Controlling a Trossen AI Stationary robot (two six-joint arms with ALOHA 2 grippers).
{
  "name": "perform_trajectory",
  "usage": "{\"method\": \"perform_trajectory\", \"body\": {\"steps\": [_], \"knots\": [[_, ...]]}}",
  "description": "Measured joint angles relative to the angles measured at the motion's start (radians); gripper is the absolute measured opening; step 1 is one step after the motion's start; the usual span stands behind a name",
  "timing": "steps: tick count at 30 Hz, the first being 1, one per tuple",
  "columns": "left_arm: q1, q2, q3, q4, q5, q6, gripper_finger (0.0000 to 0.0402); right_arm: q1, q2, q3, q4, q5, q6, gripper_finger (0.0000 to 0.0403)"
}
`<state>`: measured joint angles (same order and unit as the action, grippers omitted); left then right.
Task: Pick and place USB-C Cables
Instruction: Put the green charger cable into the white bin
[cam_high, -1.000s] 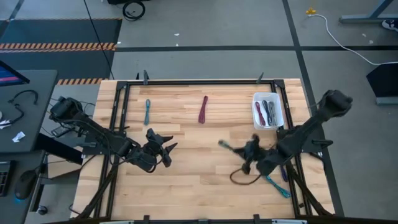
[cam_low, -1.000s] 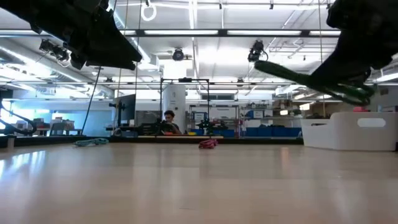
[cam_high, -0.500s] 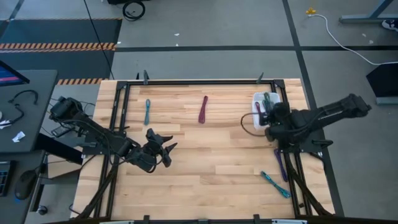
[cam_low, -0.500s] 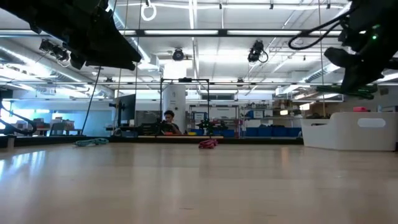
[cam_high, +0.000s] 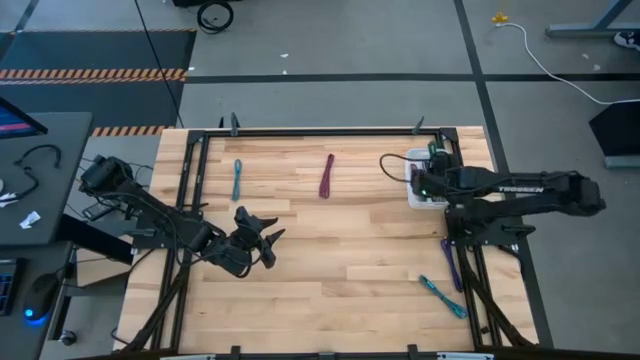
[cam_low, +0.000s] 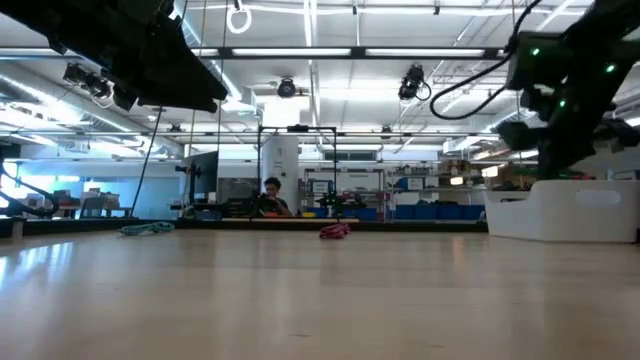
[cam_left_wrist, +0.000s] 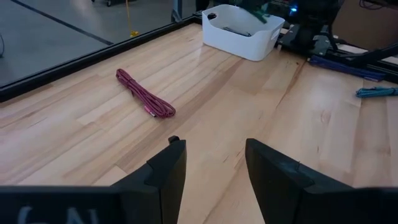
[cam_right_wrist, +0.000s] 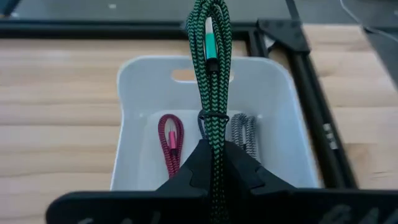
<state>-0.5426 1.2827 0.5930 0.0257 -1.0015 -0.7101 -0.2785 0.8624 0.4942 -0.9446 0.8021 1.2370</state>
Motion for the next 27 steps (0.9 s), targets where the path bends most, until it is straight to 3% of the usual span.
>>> {"method": "perform_trajectory", "body": {"steps": [10,18,27], "knots": [[0.0,0.0,0.0,0.002,0.0,0.02,0.0172,-0.304,0.066,-0.06,0.299,-0.246,-0.294,0.0021],[0.0,0.0,0.0,0.003,0.0,0.021,0.0172,-0.341,0.126,-0.061,0.296,-0.351,-0.313,0.0057],[0.0,0.0,0.0,0.004,0.0,0.018,0.0172,-0.337,0.106,-0.054,0.275,-0.355,-0.377,0.0106]]}}
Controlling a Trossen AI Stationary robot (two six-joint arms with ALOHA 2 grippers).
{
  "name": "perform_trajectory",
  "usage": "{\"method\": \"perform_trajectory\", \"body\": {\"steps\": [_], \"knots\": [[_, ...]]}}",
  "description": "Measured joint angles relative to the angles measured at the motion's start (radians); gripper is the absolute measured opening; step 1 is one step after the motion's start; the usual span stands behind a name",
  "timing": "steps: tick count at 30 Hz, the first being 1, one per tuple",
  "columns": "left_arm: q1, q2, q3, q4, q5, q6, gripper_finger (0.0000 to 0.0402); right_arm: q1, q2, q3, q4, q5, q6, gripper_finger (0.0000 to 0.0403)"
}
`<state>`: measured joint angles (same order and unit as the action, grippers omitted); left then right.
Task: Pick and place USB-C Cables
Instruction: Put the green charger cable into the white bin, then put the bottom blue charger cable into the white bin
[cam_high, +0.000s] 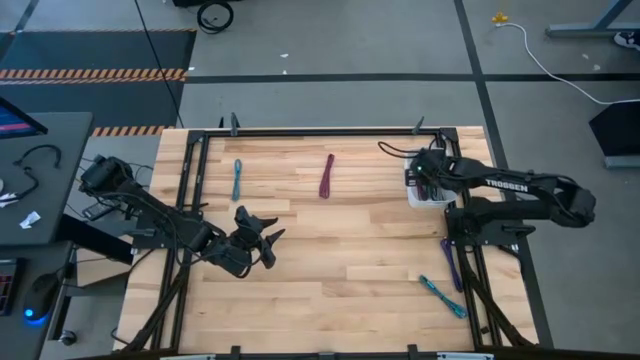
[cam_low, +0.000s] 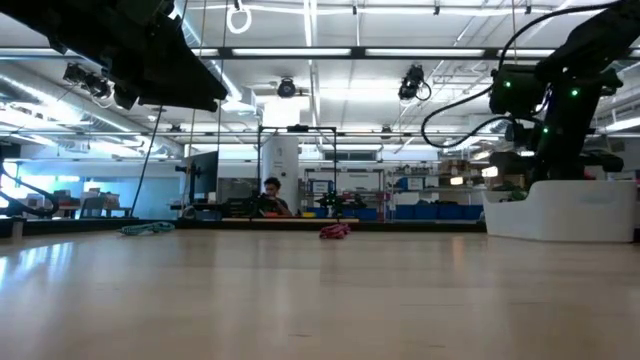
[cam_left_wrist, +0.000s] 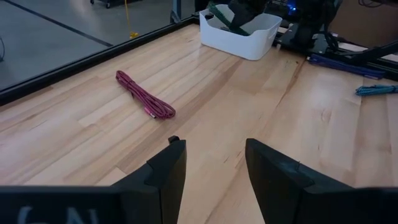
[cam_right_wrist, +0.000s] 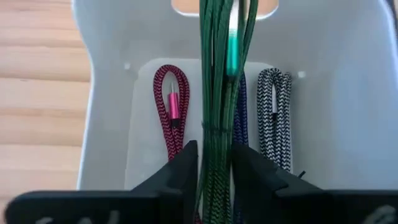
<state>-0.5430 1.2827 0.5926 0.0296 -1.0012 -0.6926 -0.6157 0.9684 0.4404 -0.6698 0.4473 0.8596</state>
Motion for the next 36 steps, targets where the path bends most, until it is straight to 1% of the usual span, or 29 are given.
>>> {"method": "perform_trajectory", "body": {"steps": [3,6,8,11,14,18,22,26,28,30,33,36], "knots": [[0.0,0.0,0.0,0.002,0.0,-0.002,0.0172,0.025,-0.045,0.026,-0.024,0.003,-0.045,0.0128],[0.0,0.0,0.0,0.004,0.0,-0.003,0.0172,0.074,-0.095,0.064,-0.064,0.012,-0.059,0.0136],[0.0,0.0,0.0,0.004,0.0,-0.003,0.0172,0.131,-0.127,0.089,-0.08,0.027,-0.068,0.0135],[0.0,0.0,0.0,0.005,0.0,-0.003,0.0172,0.251,-0.171,0.11,-0.087,0.05,-0.055,0.0128],[0.0,0.0,0.0,0.004,0.0,-0.003,0.0172,0.423,-0.2,0.116,-0.076,0.089,-0.008,0.0119],[0.0,0.0,0.0,0.004,0.0,-0.004,0.0172,0.71,-0.191,0.116,-0.021,0.173,0.068,0.0108],[0.0,0.0,0.0,0.004,0.0,-0.004,0.0172,0.987,-0.125,0.116,0.098,0.286,0.113,0.0094],[0.0,0.0,0.0,0.004,0.0,-0.004,0.0172,1.189,-0.021,0.116,0.241,0.34,0.11,0.0078],[0.0,0.0,0.0,0.004,0.005,-0.004,0.0172,1.265,0.038,0.116,0.291,0.332,0.11,0.007],[0.0,0.0,0.0,0.004,0.011,-0.004,0.0172,1.33,0.101,0.127,0.307,0.287,0.121,0.0061],[0.0,0.0,0.0,0.004,0.011,-0.004,0.0172,1.406,0.209,0.178,0.293,0.161,0.169,0.0046],[0.0,0.0,0.0,0.004,0.011,-0.004,0.0172,1.461,0.315,0.274,0.174,0.005,0.259,0.0031]]}}
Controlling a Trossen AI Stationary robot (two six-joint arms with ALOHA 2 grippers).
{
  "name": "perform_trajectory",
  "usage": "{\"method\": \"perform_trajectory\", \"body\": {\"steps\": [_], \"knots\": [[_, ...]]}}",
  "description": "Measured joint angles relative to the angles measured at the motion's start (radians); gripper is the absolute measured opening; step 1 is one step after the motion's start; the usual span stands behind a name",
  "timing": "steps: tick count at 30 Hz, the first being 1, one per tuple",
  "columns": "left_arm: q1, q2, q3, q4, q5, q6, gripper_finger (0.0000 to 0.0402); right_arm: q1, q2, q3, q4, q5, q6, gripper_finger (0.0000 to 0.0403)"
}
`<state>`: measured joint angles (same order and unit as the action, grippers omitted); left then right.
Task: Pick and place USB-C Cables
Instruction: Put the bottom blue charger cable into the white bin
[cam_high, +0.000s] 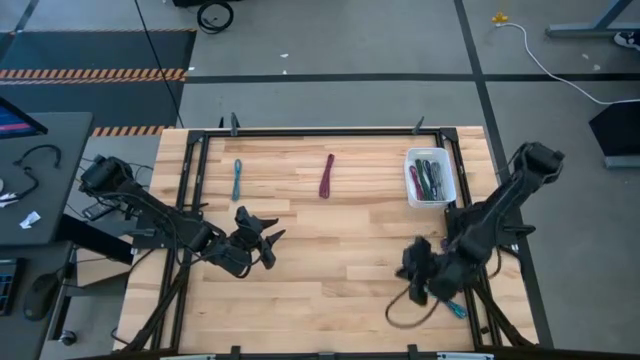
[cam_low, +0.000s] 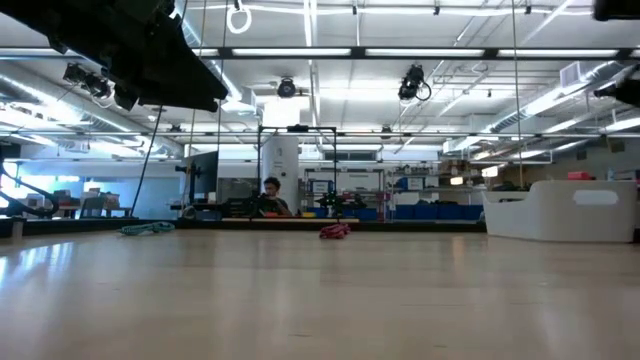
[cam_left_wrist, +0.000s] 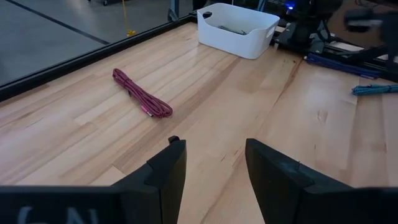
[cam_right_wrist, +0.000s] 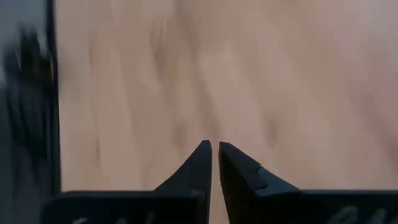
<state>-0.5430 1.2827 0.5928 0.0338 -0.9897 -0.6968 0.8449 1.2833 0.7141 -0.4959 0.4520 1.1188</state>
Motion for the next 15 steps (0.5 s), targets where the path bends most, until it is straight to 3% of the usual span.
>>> {"method": "perform_trajectory", "body": {"steps": [6,11,15], "knots": [[0.0,0.0,0.0,0.0,0.0,-0.006,0.0172,0.068,0.163,0.169,-0.378,-0.331,0.234,0.0014],[0.0,0.0,0.0,0.0,0.0,-0.007,0.0172,0.088,0.219,0.152,-0.361,-0.553,0.304,0.0024],[0.0,0.0,0.0,0.0,0.0,0.001,0.0172,0.089,0.218,0.113,-0.278,-0.609,0.352,0.0065]]}}
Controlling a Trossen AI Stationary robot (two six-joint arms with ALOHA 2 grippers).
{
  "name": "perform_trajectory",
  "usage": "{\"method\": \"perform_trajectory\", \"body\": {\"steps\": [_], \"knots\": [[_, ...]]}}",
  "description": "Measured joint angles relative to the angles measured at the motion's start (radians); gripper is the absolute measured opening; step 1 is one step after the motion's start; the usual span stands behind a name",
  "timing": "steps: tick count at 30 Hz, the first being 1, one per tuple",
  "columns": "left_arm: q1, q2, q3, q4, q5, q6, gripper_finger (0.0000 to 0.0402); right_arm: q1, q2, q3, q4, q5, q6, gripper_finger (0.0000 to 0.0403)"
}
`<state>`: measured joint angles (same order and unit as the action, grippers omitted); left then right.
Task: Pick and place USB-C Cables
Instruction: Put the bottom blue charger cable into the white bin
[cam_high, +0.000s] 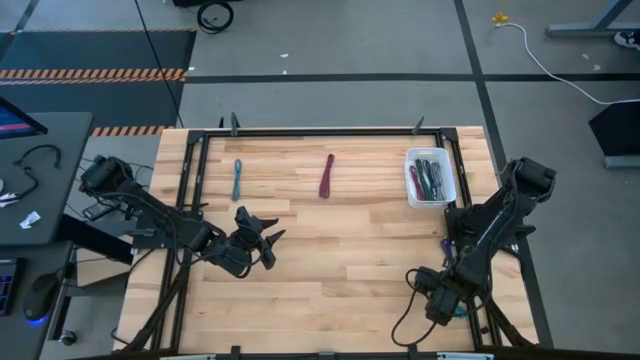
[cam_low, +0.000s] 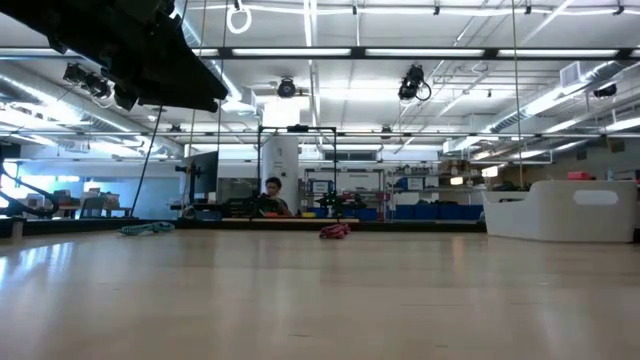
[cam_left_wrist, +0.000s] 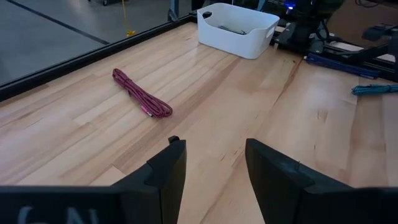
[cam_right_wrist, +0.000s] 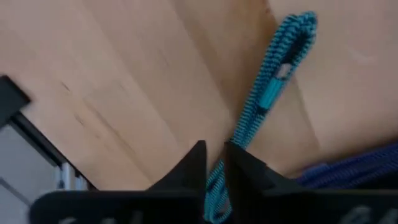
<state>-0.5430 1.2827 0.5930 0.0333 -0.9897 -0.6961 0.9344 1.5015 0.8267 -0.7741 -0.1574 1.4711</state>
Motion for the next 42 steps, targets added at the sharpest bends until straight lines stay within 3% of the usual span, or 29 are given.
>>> {"method": "perform_trajectory", "body": {"steps": [7,11,15,19,21,26,32,37,40,42], "knots": [[0.0,0.0,0.0,-0.004,0.0,0.001,0.0172,0.0,0.009,-0.076,0.029,0.026,0.075,0.0162],[0.0,0.0,0.0,-0.005,0.0,0.001,0.0172,0.0,0.038,-0.121,0.124,0.018,0.05,0.0177],[0.0,0.0,0.0,-0.004,0.0,0.001,0.0172,0.002,0.055,-0.137,0.13,0.031,0.04,0.0135],[0.0,0.0,0.0,-0.004,0.0,0.0,0.0172,0.011,0.047,-0.136,0.126,0.107,0.049,0.0037],[0.0,0.0,0.0,-0.003,0.0,-0.005,0.0172,0.014,0.03,-0.136,0.111,0.211,0.058,0.0021],[0.0,0.0,0.0,-0.001,0.0,-0.006,0.0172,-0.016,-0.038,-0.054,-0.054,0.603,0.098,0.0026],[0.0,0.0,0.0,0.0,0.0,-0.007,0.0172,-0.113,-0.131,0.123,-0.459,1.114,0.125,0.0018],[0.0,0.0,0.0,-0.001,0.0,-0.001,0.0172,-0.33,-0.239,0.187,-0.787,1.269,0.167,0.0018],[0.0,0.0,0.0,-0.003,0.0,0.0,0.0172,-0.507,-0.318,0.147,-0.782,1.32,0.093,0.0018],[0.0,0.0,0.0,-0.007,0.0,0.001,0.0172,-0.637,-0.372,0.098,-0.747,1.297,0.014,0.0018]]}}
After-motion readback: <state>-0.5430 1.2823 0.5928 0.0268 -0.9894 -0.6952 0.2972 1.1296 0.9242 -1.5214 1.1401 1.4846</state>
